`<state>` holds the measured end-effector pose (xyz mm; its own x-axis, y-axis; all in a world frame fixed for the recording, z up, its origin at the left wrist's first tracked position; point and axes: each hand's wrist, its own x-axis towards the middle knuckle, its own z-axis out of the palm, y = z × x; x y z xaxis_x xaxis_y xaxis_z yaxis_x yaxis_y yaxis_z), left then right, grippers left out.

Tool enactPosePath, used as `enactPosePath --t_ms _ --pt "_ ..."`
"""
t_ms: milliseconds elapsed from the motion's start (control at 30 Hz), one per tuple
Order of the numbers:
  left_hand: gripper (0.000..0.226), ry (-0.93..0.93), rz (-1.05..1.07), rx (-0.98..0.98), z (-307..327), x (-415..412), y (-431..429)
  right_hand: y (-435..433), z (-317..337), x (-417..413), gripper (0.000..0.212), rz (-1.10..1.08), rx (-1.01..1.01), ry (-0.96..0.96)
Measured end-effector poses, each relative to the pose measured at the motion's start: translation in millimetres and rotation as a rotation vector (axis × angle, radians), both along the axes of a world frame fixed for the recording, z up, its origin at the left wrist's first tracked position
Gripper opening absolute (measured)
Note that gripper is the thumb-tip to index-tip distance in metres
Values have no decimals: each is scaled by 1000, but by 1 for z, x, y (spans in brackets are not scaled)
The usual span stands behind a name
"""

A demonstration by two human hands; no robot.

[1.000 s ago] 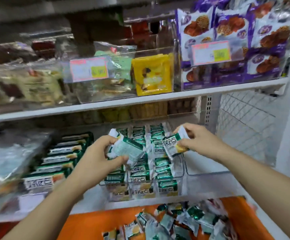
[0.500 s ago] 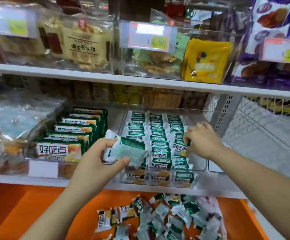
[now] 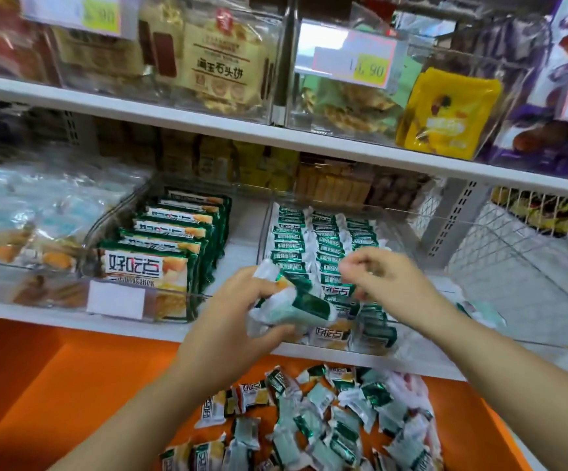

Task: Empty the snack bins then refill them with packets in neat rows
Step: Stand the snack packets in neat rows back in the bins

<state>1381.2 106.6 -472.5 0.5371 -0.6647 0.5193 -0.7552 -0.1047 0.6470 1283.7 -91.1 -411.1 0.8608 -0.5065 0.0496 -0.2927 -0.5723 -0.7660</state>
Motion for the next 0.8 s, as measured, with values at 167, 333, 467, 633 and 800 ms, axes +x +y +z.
enactPosePath --t_ms 167,333,467,633,800 --pt "25 -101 -41 33 -9 -1 -5 39 -16 -8 55 147 844 198" --pt "46 172 -83 -35 -2 -3 -3 34 -18 -10 36 53 986 13" --pt "34 426 -50 -143 -1 4 -5 31 -15 -16 43 -62 891 -151" --pt "45 594 -68 -99 -5 9 -5 30 -14 -22 49 -33 739 -174" --pt "70 804 -187 -161 -2 4 -8 28 -4 -30 44 143 428 -114"
